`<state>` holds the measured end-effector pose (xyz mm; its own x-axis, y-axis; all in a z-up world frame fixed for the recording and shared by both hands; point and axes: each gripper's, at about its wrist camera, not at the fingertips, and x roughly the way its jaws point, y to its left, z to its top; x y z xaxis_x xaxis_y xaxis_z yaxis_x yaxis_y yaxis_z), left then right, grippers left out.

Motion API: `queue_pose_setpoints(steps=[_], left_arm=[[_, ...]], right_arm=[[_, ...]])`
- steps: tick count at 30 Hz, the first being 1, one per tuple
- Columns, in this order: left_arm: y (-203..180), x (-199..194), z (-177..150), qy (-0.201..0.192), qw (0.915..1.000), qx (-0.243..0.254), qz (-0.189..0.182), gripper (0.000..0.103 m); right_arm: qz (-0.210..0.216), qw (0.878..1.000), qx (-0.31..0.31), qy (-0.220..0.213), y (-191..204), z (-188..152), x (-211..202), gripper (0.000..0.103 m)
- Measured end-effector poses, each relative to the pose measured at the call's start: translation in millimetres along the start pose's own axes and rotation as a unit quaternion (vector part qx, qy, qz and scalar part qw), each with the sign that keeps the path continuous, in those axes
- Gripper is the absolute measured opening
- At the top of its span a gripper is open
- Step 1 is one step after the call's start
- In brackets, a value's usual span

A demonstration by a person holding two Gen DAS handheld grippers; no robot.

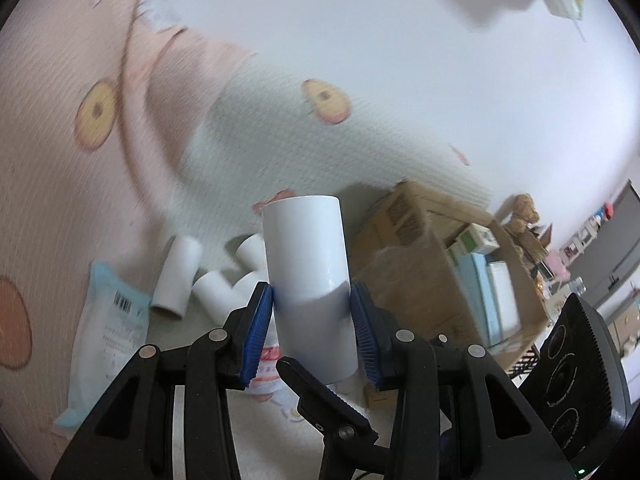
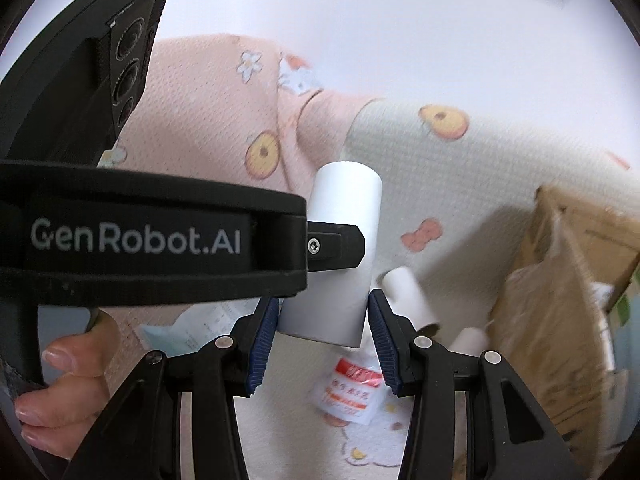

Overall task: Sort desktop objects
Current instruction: 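Carry the held tube with the right tool into the cardboard box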

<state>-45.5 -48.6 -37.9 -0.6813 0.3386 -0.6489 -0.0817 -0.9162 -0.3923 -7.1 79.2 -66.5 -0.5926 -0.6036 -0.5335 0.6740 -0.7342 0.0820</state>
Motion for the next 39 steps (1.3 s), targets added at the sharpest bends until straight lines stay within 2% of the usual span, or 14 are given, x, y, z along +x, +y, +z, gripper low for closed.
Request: queue_pose_setpoints(steps=[9,16,21,25,26,29,36,39], left_arm=[[-29,-9,14,-0.011,0.999,0.043,-0.007,0.044],[-32,-7,30,0.001,0.9988,0.029,-0.04,0.044],[-40,-9,39,-0.009,0.9975,0.026,-0.065,0.044],[-53,-12,47,-0.021,0.9965,0.041,-0.069,0.044],[-57,-12,49,-0.023,0.9962,0.046,-0.071,0.044],[-67,-7,58,-0.023,0.9948,0.055,-0.082,0.044],[-86,13,77,-0.006,0.9908,0.052,-0.125,0.044],[-98,22,81,0.006,0.9895,0.061,-0.131,0.044]], right_arm=[[-0.017,1.0,0.017,-0.009,-7,21,-18,0.043],[-0.027,0.999,0.016,-0.001,-12,36,-25,0.043],[-0.023,1.0,0.017,-0.005,-23,52,-19,0.043],[-0.026,1.0,0.015,-0.008,-37,74,-13,0.043],[-0.03,0.999,0.013,-0.011,-47,58,-23,0.043],[-0.038,0.999,0.007,-0.014,-61,60,-34,0.043],[-0.033,0.999,0.034,-0.018,-96,69,-43,0.043],[-0.036,0.998,0.042,-0.015,-107,72,-50,0.043]])
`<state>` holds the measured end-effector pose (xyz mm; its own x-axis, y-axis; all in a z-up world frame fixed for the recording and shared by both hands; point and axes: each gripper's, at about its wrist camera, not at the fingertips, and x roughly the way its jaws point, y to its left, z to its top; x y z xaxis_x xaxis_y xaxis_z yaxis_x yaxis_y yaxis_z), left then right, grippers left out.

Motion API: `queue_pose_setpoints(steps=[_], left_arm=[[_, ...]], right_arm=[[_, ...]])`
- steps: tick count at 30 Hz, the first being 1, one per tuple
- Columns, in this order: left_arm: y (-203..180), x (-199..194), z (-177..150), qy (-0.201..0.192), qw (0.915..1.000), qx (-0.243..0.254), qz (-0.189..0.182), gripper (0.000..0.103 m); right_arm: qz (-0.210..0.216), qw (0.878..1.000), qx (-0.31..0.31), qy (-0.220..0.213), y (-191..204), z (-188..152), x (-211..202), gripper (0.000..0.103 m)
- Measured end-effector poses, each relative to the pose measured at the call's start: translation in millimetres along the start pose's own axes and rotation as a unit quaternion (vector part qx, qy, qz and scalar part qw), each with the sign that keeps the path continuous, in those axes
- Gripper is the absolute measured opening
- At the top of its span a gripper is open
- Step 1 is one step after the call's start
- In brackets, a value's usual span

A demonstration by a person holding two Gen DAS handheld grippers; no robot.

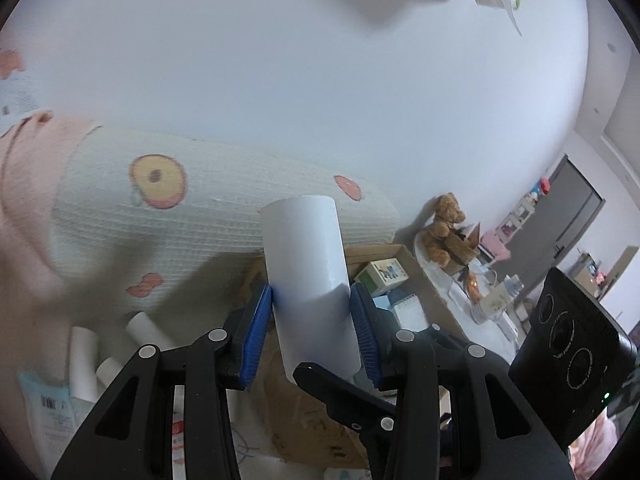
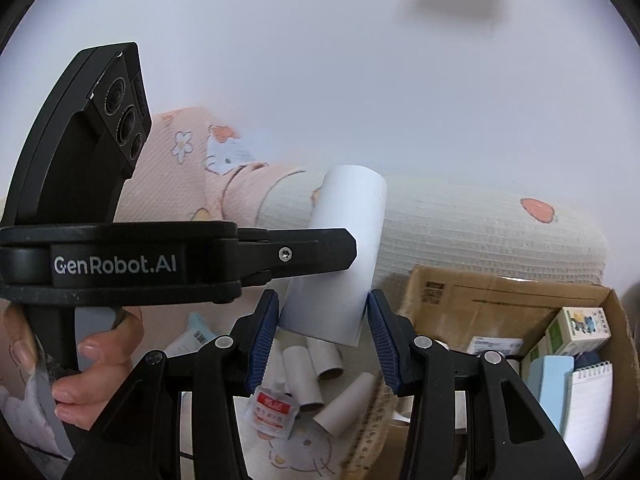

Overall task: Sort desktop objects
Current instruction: 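Carry the held tube with the right tool into the cardboard box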

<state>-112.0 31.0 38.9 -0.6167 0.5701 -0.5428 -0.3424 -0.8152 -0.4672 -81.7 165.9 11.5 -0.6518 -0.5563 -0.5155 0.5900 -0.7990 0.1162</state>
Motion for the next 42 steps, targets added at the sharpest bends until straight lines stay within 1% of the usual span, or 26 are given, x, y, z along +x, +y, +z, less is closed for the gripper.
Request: queue_pose_setpoints(steps=[6,13,17,22,25,28,31,33,35,37,39,42], left_arm=[[-21,23,8,0.019,0.9993,0.03,0.005,0.044],[-40,49,12,0.043,0.998,0.045,0.011,0.044],[-48,68,12,0.064,0.9965,0.052,0.015,0.044],[-57,99,14,0.106,0.9922,0.062,0.024,0.044],[-59,122,14,0.141,0.988,0.059,0.023,0.044],[-56,142,12,0.168,0.9848,0.041,0.014,0.044],[-53,161,9,0.2,0.9793,0.029,0.016,0.044],[-52,172,5,0.216,0.9758,0.027,0.026,0.044],[-48,181,-2,0.236,0.9707,0.024,0.037,0.044],[-47,190,-8,0.252,0.9663,0.024,0.045,0.044],[-48,195,-10,0.259,0.964,0.029,0.051,0.044],[-49,202,-10,0.272,0.9606,0.024,0.054,0.044]], right_arm=[[-0.016,1.0,0.001,0.009,-19,0,-5,0.043],[-0.031,0.999,0.021,0.018,-46,-2,-10,0.043],[-0.036,0.999,0.022,0.035,-64,-4,-5,0.043],[-0.027,0.996,0.051,0.072,-94,-5,0,0.043],[-0.012,0.991,0.083,0.103,-116,-9,6,0.043],[-0.011,0.988,0.09,0.128,-132,-13,11,0.043],[-0.005,0.983,0.105,0.152,-144,-17,19,0.043],[0.006,0.977,0.118,0.176,-154,-19,27,0.043],[0.027,0.966,0.139,0.215,-164,-24,40,0.043],[0.034,0.956,0.155,0.246,-171,-28,50,0.043],[0.033,0.951,0.162,0.261,-175,-32,56,0.043],[0.034,0.948,0.171,0.268,-182,-33,58,0.043]])
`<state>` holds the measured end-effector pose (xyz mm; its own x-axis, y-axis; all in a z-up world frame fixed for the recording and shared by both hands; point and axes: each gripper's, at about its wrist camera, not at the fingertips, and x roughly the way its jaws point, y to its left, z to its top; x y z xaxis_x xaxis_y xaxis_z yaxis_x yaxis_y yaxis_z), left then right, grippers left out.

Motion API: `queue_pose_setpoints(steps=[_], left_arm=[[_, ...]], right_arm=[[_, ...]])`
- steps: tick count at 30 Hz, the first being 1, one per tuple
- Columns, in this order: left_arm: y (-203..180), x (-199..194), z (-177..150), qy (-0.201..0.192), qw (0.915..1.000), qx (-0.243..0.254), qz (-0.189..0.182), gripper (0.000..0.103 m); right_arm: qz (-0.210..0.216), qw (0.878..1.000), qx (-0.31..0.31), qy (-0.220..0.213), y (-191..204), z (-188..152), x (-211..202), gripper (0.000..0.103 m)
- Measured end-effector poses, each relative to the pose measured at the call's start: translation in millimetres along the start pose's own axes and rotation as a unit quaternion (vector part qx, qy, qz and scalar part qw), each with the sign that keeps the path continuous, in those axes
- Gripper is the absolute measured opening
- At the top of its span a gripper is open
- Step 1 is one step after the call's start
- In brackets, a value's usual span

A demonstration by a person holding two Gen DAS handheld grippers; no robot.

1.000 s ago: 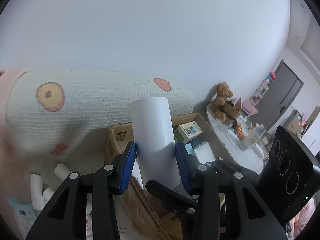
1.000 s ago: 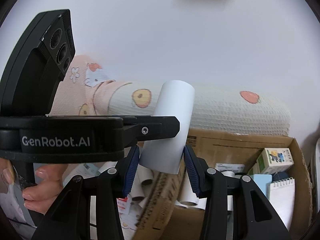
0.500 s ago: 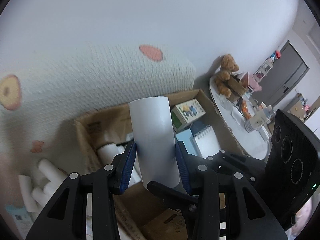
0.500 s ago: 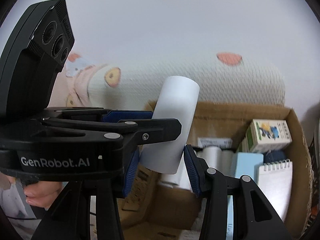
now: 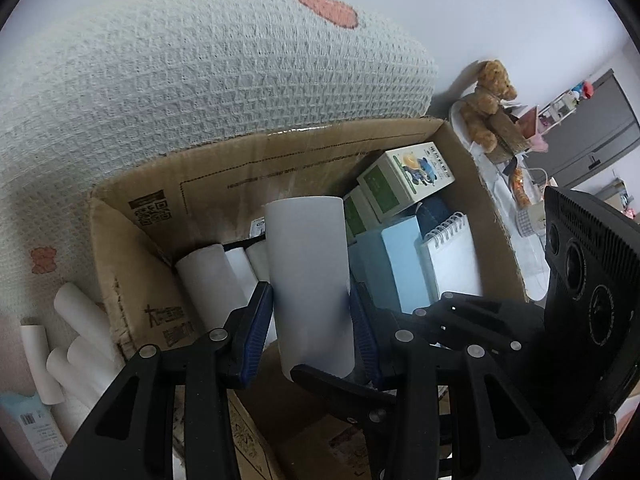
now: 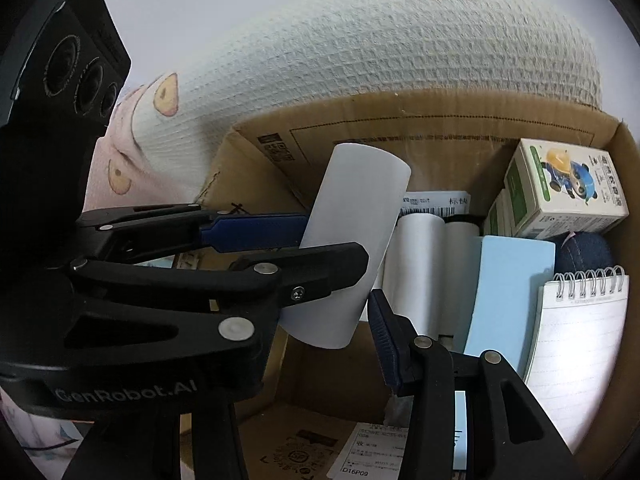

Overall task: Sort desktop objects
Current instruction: 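Carry the held tube with the right tool into the cardboard box, then lower the tube beside the paper rolls and open the right tool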

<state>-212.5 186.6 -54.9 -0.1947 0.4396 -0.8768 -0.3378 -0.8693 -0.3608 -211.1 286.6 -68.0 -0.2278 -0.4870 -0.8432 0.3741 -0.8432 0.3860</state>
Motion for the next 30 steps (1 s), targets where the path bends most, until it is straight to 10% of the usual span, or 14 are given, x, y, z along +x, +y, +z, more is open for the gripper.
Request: queue_pose_setpoints(steps=[30], left_arm=[[14,48,30,0.124,0.9869,-0.076,0.071,0.043]], right_arm=[[0.051,0.993,0.072,0.079,-46,23,33,0.041]])
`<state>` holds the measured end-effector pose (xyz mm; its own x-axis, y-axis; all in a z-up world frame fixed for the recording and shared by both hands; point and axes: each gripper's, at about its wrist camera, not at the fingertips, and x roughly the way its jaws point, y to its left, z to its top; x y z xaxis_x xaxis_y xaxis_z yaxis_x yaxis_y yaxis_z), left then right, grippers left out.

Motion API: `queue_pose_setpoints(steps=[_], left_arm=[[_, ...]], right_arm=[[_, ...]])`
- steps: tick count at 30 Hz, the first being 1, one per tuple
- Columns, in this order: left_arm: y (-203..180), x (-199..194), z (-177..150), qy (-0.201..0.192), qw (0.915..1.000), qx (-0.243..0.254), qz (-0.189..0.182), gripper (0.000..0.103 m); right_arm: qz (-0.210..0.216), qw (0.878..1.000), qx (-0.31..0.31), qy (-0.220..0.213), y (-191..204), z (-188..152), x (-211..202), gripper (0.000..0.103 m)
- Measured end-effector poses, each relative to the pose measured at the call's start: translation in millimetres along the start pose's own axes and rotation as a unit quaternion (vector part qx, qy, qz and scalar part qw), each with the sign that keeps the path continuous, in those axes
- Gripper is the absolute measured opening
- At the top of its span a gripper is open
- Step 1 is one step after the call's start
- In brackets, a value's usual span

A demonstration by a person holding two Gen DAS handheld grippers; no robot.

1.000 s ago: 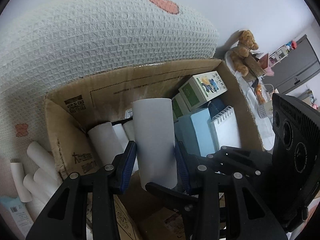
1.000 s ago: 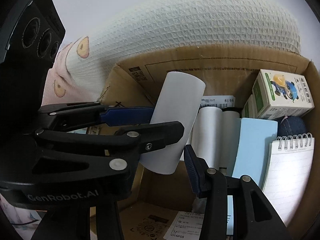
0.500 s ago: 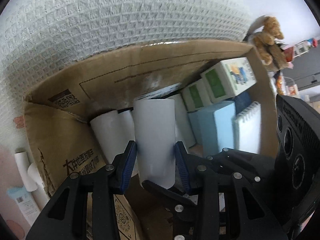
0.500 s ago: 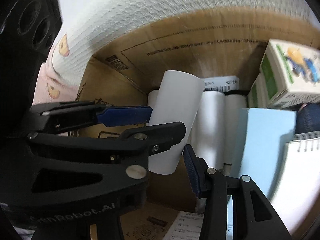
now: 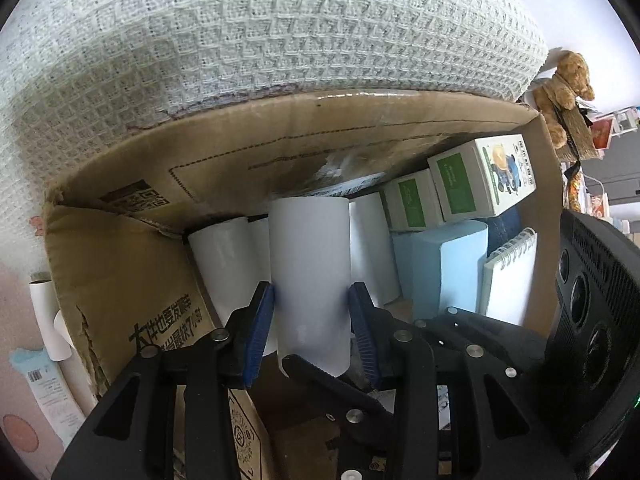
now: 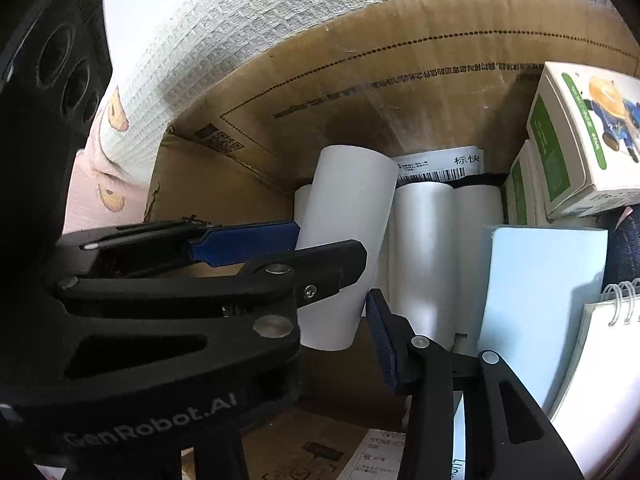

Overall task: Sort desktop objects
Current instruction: 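Lower the tube beside the paper rolls and open the right tool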

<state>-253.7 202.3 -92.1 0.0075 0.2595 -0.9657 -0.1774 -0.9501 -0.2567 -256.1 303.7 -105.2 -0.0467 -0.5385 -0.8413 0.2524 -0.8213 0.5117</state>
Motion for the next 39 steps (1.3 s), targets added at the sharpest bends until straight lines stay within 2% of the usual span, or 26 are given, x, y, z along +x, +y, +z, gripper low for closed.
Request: queue_pose_setpoints(steps=[2,6,8,10,15,22,25,30,32,34,35,39], left_arm=[[-1,-2,-2,0.0,1.0,-0.006,-0.004,0.043],[0,-14,-4,-0.006,1.0,0.001,-0.006,0.035],[0,-21,-5,-0.016,0.9998,0.01,-0.001,0.026],[1,-24,-7,-0.023,0.9996,0.015,0.011,0.011],[20,-20,-5,-0.015,0.9996,0.022,-0.01,0.002],[11,-22,-12,-0.024,0.999,0.033,-0.017,0.002],[10,-19,-10,-0.018,0.9989,0.036,-0.026,0.002],[4,-22,-10,-0.029,0.9982,0.047,-0.022,0.002],[0,-23,-10,-0.03,0.9979,0.053,-0.022,0.007],[-4,-26,-9,-0.033,0.9972,0.062,-0.022,0.025],[-2,-29,-11,-0.036,0.9967,0.07,-0.02,0.028],[-12,-29,-17,-0.042,0.9941,0.1,0.0,0.032]], right_arm=[[-0.007,1.0,-0.006,-0.002,1,0,0,0.041],[-0.011,1.0,-0.001,-0.008,-1,1,-1,0.039],[-0.012,1.0,-0.004,-0.01,-1,3,0,0.039],[-0.019,1.0,-0.011,-0.007,1,5,2,0.039],[-0.057,0.998,-0.032,0.01,9,11,13,0.038],[-0.092,0.995,-0.033,0.016,7,15,7,0.038],[-0.11,0.993,-0.038,-0.004,8,17,-3,0.038],[-0.106,0.993,-0.043,-0.014,7,20,-22,0.038],[-0.118,0.992,-0.049,-0.014,4,17,-29,0.038],[-0.129,0.99,-0.052,-0.013,2,13,-35,0.038],[-0.128,0.99,-0.052,-0.016,0,10,-41,0.038],[-0.122,0.99,-0.054,-0.05,-9,-3,-74,0.038]])
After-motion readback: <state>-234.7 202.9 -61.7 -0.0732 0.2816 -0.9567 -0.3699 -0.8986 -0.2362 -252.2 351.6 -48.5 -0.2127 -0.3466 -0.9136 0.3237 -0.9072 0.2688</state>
